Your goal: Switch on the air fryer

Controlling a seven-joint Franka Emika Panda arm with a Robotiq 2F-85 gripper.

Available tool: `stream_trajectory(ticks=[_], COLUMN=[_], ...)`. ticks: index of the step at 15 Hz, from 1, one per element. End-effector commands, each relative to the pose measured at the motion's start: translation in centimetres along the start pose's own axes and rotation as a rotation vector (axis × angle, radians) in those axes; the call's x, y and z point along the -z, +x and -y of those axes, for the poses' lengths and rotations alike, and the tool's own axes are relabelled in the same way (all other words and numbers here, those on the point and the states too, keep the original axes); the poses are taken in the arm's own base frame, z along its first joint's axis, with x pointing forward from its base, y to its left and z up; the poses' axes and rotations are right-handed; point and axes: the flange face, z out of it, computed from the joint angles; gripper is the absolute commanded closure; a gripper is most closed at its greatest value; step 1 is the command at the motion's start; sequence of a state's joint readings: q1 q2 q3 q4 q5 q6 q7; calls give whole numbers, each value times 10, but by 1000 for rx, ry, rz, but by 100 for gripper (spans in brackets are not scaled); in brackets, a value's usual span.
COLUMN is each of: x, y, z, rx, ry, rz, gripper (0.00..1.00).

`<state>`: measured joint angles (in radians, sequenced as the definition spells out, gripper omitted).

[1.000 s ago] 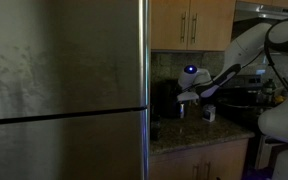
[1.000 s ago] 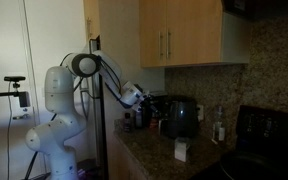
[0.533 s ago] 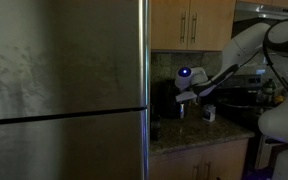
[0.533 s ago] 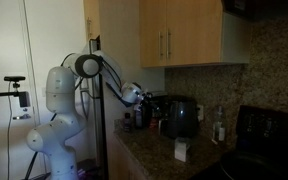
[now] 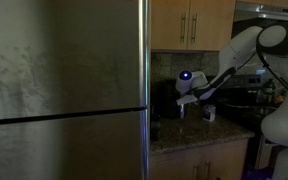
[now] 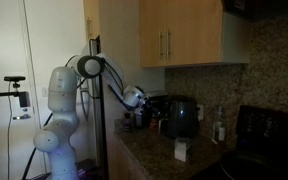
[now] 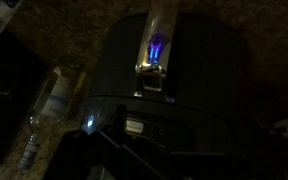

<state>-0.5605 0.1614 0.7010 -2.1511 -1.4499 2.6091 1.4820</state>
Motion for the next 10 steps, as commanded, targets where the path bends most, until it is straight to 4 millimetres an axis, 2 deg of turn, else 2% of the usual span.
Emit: stream_trajectory(ticks=[1, 3, 5, 10], x=[-1, -3, -9, 4], y=[0, -1, -4, 9], z=[-1, -1, 7, 26], rx=[-2, 0, 22, 41], ry=[3, 6, 35, 56], rz=[4, 8, 5, -58], gripper=[0, 0, 0, 0])
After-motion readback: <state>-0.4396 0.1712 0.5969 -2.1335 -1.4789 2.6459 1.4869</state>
